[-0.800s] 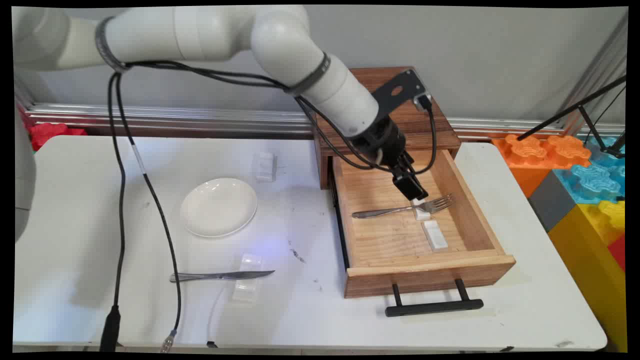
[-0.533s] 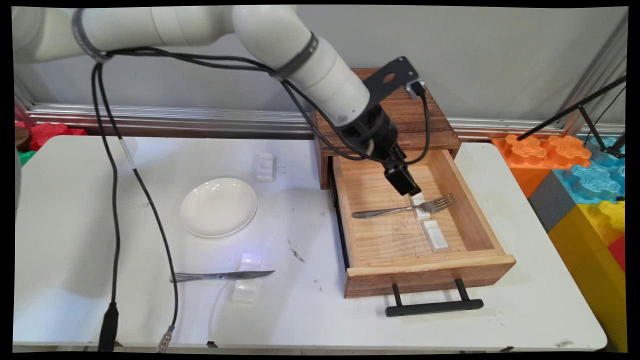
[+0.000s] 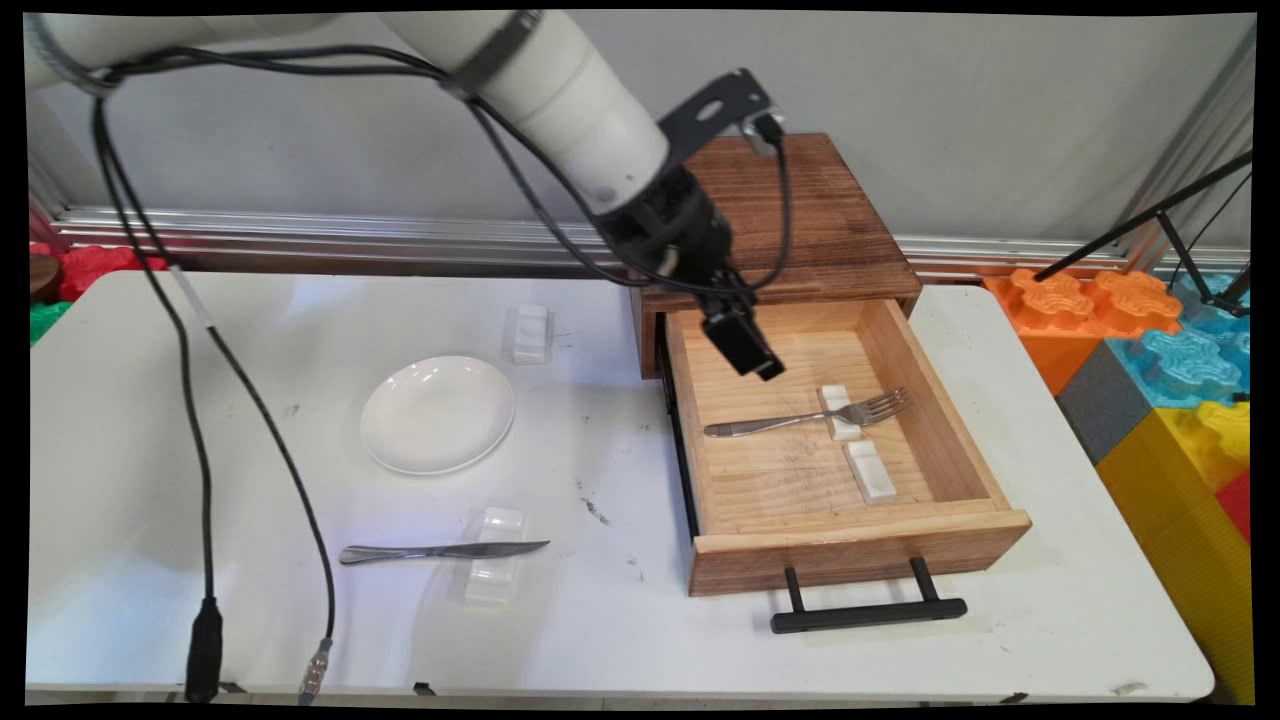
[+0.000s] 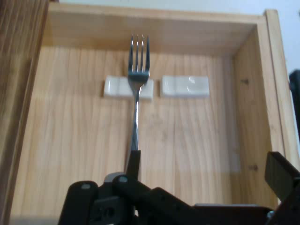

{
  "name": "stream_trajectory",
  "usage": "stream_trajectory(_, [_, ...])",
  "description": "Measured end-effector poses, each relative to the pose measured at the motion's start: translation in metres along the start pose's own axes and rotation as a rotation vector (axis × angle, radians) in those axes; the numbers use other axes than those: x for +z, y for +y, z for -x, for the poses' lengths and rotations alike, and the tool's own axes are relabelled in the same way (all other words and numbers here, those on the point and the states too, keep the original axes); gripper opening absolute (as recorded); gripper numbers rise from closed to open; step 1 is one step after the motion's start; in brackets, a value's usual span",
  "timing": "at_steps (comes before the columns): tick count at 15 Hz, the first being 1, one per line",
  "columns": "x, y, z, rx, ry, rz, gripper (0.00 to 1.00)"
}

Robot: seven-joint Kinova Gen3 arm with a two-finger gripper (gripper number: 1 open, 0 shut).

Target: Pick up the knife from the right of the white plate

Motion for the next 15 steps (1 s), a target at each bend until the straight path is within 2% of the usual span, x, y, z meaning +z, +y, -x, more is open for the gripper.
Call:
stream_trajectory(8, [-0.065, 0.001, 0.055, -0.017, -0.051, -0.024, 1.0])
stream_trajectory(15, [-0.104, -0.004, 0.112, 0.006, -0.109, -0.046, 1.0])
